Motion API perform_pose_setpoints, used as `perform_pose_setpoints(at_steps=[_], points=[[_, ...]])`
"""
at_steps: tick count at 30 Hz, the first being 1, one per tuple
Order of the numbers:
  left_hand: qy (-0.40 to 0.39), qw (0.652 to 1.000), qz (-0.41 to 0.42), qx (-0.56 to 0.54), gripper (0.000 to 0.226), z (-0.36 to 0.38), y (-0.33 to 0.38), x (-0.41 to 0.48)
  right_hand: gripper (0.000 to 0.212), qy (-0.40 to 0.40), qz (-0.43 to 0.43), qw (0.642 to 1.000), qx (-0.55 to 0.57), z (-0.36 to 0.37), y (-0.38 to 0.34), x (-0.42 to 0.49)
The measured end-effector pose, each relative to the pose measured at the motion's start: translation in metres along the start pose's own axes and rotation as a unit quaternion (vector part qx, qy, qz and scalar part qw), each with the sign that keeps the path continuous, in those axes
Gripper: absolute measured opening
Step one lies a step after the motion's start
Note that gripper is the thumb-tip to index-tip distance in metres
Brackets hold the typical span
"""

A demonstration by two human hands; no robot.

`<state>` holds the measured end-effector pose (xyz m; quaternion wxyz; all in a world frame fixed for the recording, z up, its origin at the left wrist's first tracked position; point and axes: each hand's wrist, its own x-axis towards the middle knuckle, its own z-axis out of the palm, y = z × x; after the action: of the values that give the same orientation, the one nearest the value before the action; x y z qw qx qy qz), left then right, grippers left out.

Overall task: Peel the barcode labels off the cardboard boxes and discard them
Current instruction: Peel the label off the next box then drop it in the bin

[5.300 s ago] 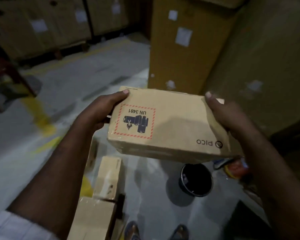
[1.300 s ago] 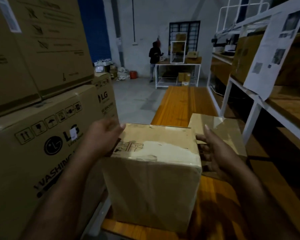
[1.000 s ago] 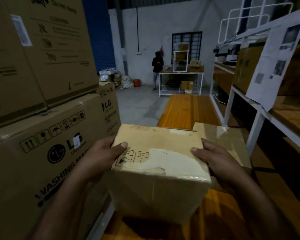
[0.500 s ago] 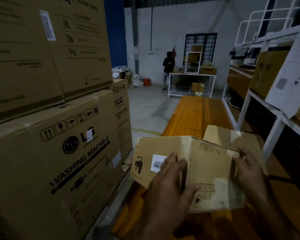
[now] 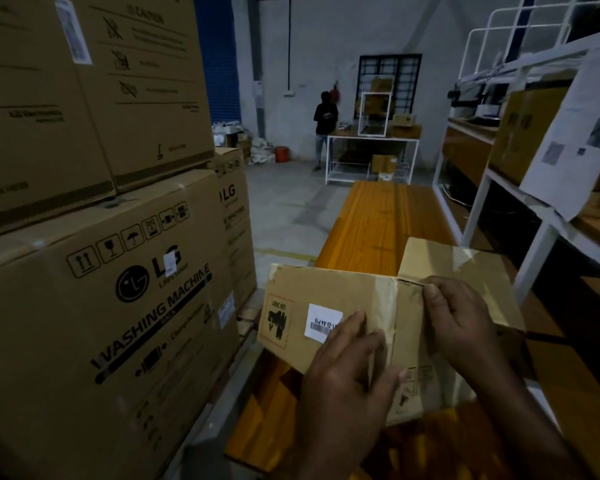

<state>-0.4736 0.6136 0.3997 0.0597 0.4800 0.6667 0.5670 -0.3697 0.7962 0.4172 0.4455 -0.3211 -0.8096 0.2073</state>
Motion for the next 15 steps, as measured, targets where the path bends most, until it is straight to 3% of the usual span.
perform_pose_setpoints(at_steps=[4,8,10,12,14,15], points=[[0.071,0.962,-0.204,-0.169,0.013,-0.022,-0.02,0.021,0.036,0.02,0.024,0.999,0.006,0.0,0.007,-0.007],[-0.014,0.864,-0.419,-0.278,0.041,-0.03,-0.051,0.032,0.044,0.025,0.028,0.999,-0.013,0.004,0.009,-0.014],[-0.049,0.811,-0.472,-0.343,0.042,-0.027,-0.064,0.032,0.047,0.02,0.026,0.999,-0.027,0.006,0.006,-0.018],[-0.035,0.784,-0.493,-0.375,0.041,-0.026,-0.076,0.037,0.046,0.008,0.021,0.999,-0.048,0.009,0.004,-0.025],[0.007,0.785,-0.486,-0.384,0.042,-0.027,-0.083,0.045,0.06,-0.025,0.035,0.999,-0.028,0.01,0.0,-0.031],[0.04,0.802,-0.469,-0.367,0.038,-0.027,-0.085,0.049,0.071,-0.056,0.061,0.997,-0.003,0.01,-0.004,-0.033]])
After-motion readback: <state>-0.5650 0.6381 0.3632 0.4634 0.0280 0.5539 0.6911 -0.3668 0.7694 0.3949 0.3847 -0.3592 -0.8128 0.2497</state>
